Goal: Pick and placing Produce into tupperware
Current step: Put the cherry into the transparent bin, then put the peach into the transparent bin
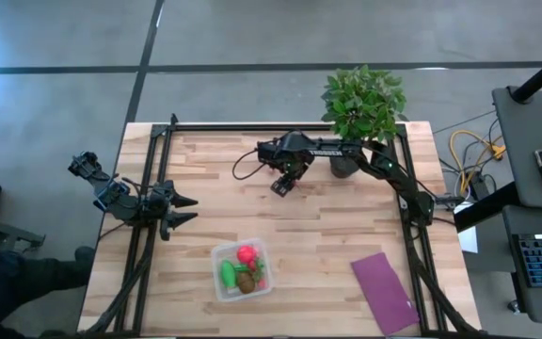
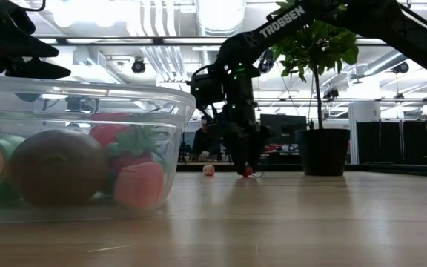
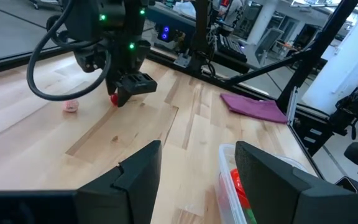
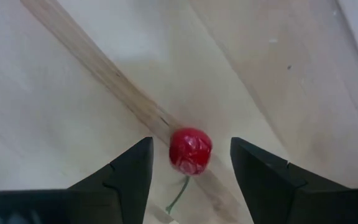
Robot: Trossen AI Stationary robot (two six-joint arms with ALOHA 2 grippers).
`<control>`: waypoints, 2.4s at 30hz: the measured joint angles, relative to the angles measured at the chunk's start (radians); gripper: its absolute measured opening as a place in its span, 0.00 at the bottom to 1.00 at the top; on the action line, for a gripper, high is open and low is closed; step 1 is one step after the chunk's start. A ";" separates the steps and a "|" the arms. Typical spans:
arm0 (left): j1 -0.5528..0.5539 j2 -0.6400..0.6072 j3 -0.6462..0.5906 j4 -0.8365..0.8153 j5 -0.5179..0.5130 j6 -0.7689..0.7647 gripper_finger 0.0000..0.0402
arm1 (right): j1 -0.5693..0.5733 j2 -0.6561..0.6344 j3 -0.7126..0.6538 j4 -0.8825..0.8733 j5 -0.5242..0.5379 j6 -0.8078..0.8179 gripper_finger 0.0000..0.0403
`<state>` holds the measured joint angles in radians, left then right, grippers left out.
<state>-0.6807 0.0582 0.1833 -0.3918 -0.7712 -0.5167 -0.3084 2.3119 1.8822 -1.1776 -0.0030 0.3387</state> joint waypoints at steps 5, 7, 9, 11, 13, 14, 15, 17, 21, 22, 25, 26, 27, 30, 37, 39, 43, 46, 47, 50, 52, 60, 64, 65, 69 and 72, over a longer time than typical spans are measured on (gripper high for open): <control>0.000 0.000 0.000 0.000 0.000 0.000 0.48 | 0.000 0.000 0.002 0.011 0.000 -0.003 0.45; 0.000 0.000 0.000 0.000 0.000 0.000 0.48 | 0.000 0.000 -0.007 0.008 0.000 -0.003 0.43; 0.000 0.000 0.000 0.000 0.000 0.000 0.48 | 0.000 0.000 -0.015 0.009 -0.002 -0.002 0.40; 0.000 0.000 0.000 0.000 0.000 0.000 0.48 | 0.000 0.000 -0.023 0.007 -0.004 -0.002 0.37; 0.000 0.000 0.000 0.000 0.000 0.000 0.48 | 0.000 -0.001 -0.026 0.009 -0.005 0.000 0.34; 0.000 0.000 0.000 0.000 0.000 0.000 0.48 | 0.000 -0.001 -0.027 0.007 -0.005 0.001 0.33; 0.000 0.000 0.000 0.000 0.000 0.000 0.48 | 0.000 -0.001 -0.026 0.008 -0.005 0.001 0.31; 0.000 0.000 0.000 0.000 0.000 0.000 0.48 | 0.000 -0.001 -0.023 0.006 -0.004 0.003 0.28; 0.000 0.000 0.000 0.000 0.000 0.000 0.48 | 0.000 -0.001 -0.008 0.007 -0.004 0.004 0.22; 0.000 0.000 0.000 0.000 0.000 0.000 0.48 | 0.000 -0.001 -0.006 0.007 -0.004 0.004 0.21; 0.000 0.000 0.000 0.000 0.000 0.000 0.48 | 0.002 -0.001 0.001 -0.002 -0.010 0.009 0.20; 0.000 0.000 0.000 0.000 0.000 0.000 0.48 | 0.002 -0.001 0.007 -0.008 -0.021 0.009 0.20; 0.000 0.000 0.000 0.000 0.000 0.000 0.48 | 0.003 -0.001 0.015 -0.017 -0.038 0.013 0.20; 0.000 0.000 0.000 0.000 0.000 0.000 0.48 | 0.017 -0.001 0.053 -0.064 -0.093 0.024 0.21; 0.000 0.000 0.000 0.000 0.000 0.000 0.48 | 0.138 -0.023 0.237 -0.106 -0.330 -0.053 0.21; 0.000 0.000 0.000 0.000 0.000 0.000 0.48 | 0.188 -0.026 0.318 -0.103 -0.405 -0.063 0.21; 0.000 0.000 0.000 0.000 0.000 0.000 0.48 | 0.296 -0.027 0.468 -0.092 -0.417 -0.031 0.21; 0.000 0.000 0.000 0.000 0.000 0.000 0.48 | 0.354 -0.036 0.461 -0.022 -0.431 0.085 0.21; 0.000 0.000 0.000 0.000 0.000 0.000 0.48 | 0.369 -0.035 0.453 -0.014 -0.428 0.117 0.21; 0.000 -0.001 0.000 0.000 0.000 0.000 0.48 | 0.411 -0.007 0.438 0.028 -0.423 0.179 0.21; 0.000 -0.001 0.000 0.002 0.000 0.000 0.48 | 0.437 0.018 0.429 0.055 -0.424 0.218 0.22; 0.000 -0.002 0.000 0.001 0.000 0.000 0.48 | 0.484 0.136 0.420 0.177 -0.429 0.315 0.24; 0.000 -0.002 0.000 0.000 0.000 0.000 0.48 | 0.487 0.152 0.431 0.190 -0.422 0.315 0.33; 0.000 -0.002 0.000 0.000 0.000 0.000 0.48 | 0.487 0.152 0.434 0.192 -0.418 0.315 0.36; 0.000 -0.001 0.000 0.000 0.000 0.000 0.48 | 0.467 0.148 0.461 0.184 -0.410 0.313 0.49; 0.000 -0.002 0.000 0.000 0.000 0.000 0.48 | 0.426 0.116 0.470 0.158 -0.336 0.326 0.55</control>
<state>-0.6809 0.0566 0.1837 -0.3918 -0.7713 -0.5163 0.1176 2.4275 2.3522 -1.0199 -0.3387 0.6650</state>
